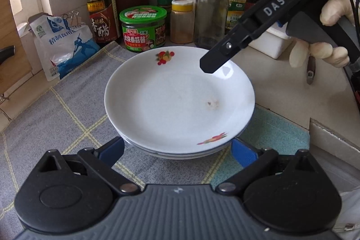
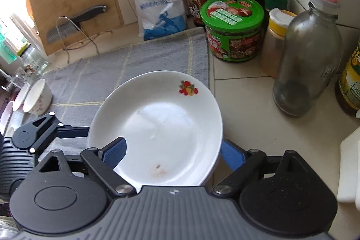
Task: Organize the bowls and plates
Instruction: 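Lower the flower plate onto the plate stack and open the right tool, then move the right tool over to the white bowls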
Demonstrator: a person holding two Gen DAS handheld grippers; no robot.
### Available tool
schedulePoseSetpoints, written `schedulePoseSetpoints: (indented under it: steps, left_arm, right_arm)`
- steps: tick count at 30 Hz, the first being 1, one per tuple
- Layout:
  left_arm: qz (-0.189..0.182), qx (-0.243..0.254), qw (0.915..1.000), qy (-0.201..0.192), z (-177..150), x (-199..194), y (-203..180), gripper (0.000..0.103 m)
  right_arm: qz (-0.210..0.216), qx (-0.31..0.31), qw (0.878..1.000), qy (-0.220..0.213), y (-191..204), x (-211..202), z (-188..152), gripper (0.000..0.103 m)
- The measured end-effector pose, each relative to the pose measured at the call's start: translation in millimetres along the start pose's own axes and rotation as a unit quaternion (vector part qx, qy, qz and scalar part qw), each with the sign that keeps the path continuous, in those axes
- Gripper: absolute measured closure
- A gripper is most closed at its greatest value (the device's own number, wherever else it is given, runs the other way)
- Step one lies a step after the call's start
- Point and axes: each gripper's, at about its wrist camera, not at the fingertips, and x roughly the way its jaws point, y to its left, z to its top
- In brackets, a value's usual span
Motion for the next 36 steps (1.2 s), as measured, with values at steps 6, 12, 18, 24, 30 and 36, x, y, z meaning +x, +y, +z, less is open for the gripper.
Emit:
schedulePoseSetpoints:
  steps: [6,12,18,24,30,36]
  left_arm:
    - [0.023,-0.022,0.9983,-0.05,-5.6,-20.4,1.5,0.002]
    - [0.065,-0.044,0.991,-0.109,-14.4,-53.4,3.8,0.001]
    - [0.071,-0.094,0.9891,-0.088,-28.0,-72.4,6.5,0.001]
    - [0.152,-0.15,0.9725,-0.092,-50.7,-102.6,-5.0,0.001]
    - [0.238,-0.201,0.945,-0.099,-86.4,-139.8,-1.6,0.001]
    - [0.283,-0.242,0.9219,-0.106,-132.5,-182.0,19.0,0.001]
  right_arm:
    - [-0.046,-0.051,0.997,-0.044,24.2,-13.3,0.7,0.0]
    - [-0.072,-0.112,0.987,-0.094,54.0,-21.9,2.4,0.0]
    - [-0.046,-0.153,0.981,-0.11,79.5,-16.6,7.6,0.0]
    - [0.012,-0.204,0.972,-0.114,115.8,-2.4,9.2,0.0]
    - [0.051,-0.238,0.965,-0.102,168.4,18.7,3.0,0.0]
    - [0.042,-0.299,0.947,-0.106,234.8,34.2,-12.5,0.0]
